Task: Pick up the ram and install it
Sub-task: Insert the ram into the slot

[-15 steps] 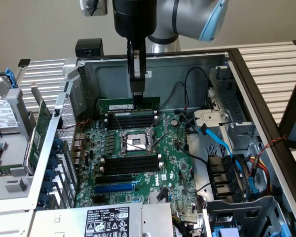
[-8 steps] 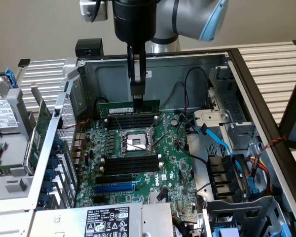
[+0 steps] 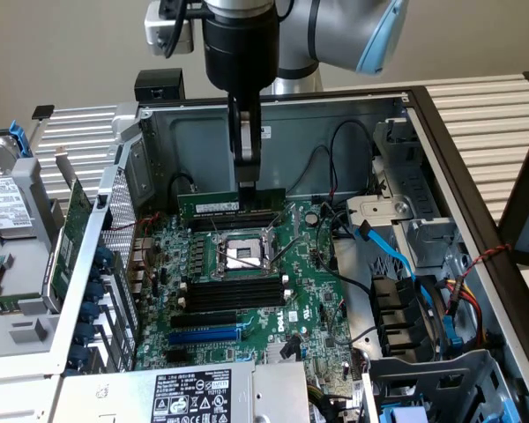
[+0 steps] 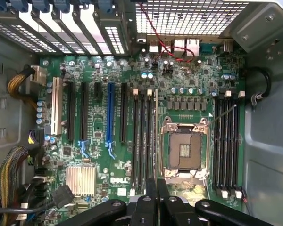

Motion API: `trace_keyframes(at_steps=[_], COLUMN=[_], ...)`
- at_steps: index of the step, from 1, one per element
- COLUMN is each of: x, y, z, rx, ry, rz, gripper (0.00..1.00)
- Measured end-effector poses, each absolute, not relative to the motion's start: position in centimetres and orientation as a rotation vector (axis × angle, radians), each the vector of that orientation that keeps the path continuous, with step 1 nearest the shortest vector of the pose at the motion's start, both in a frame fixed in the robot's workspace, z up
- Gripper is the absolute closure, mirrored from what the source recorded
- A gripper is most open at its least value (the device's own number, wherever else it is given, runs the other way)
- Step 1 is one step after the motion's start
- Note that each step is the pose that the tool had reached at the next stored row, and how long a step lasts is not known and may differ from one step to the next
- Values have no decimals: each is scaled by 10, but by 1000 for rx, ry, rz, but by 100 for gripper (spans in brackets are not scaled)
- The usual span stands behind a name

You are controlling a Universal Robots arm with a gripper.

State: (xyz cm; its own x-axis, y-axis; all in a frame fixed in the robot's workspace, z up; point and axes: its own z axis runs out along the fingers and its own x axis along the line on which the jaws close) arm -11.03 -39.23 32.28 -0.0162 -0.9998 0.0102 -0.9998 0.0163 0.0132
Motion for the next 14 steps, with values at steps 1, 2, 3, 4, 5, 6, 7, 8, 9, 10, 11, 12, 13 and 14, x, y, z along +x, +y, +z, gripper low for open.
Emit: trace_keyframes(at_steps=[1, 2, 3, 4, 5, 6, 7, 8, 9, 10, 11, 12, 13, 14], x=[-110, -110, -110, -110, -110, -110, -110, -110, -110, -110, -110, -110, -110, -110], y=[-393, -393, -394, -394, -395, -395, -395, -395, -395, -395, -395, -395, -395, -395], z=[322, 322, 321, 321, 320, 320, 319, 317, 315, 313, 312, 310, 308, 306], rx=[2191, 2191, 2191, 2192, 2192, 2192, 2192, 2191, 2191, 2192, 2192, 2192, 2192, 2192], ry=[-2227, -2228, -2228, -2228, -2228, -2228, -2228, -2228, -2228, -2228, -2227, -2228, -2227, -2228], rz=[-3, -4, -4, -4, -4, -4, -4, -4, -4, -4, -3, -4, -4, -4], gripper=[87, 87, 87, 87, 87, 87, 87, 87, 87, 87, 87, 87, 87, 87])
